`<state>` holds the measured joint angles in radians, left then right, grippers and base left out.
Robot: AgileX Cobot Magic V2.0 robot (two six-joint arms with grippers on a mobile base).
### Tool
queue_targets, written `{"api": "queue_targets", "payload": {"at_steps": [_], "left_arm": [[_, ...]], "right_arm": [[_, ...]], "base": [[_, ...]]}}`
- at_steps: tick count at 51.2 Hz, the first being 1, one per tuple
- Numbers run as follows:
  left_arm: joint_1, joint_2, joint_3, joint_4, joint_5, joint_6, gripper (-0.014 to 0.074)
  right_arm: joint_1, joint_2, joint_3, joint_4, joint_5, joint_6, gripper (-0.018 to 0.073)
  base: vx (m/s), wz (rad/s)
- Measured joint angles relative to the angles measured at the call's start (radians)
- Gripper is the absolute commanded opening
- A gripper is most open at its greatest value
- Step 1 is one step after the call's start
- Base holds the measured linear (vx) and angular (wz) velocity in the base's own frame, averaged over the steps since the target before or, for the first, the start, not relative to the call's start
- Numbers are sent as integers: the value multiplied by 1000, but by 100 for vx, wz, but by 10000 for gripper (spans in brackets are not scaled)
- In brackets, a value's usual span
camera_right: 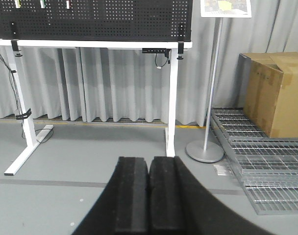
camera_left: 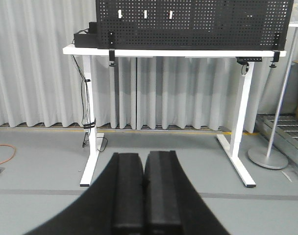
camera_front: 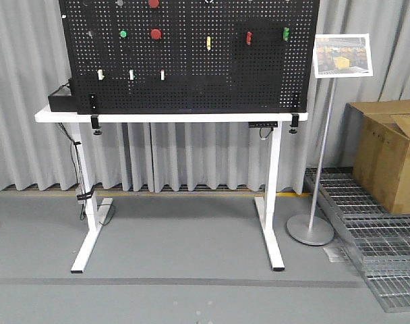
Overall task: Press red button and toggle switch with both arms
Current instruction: 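Drive the base forward up to the black pegboard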
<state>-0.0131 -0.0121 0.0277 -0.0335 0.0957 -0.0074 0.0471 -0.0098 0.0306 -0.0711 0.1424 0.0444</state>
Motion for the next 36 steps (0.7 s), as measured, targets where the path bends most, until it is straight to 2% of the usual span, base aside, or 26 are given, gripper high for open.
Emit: {"api": "queue_targets", "payload": {"at_steps": [36], "left_arm": [[0, 0, 0, 0, 0, 0, 2]], "right_arm": [[0, 0, 0, 0, 0, 0, -3]], "base": [[28, 0]]}}
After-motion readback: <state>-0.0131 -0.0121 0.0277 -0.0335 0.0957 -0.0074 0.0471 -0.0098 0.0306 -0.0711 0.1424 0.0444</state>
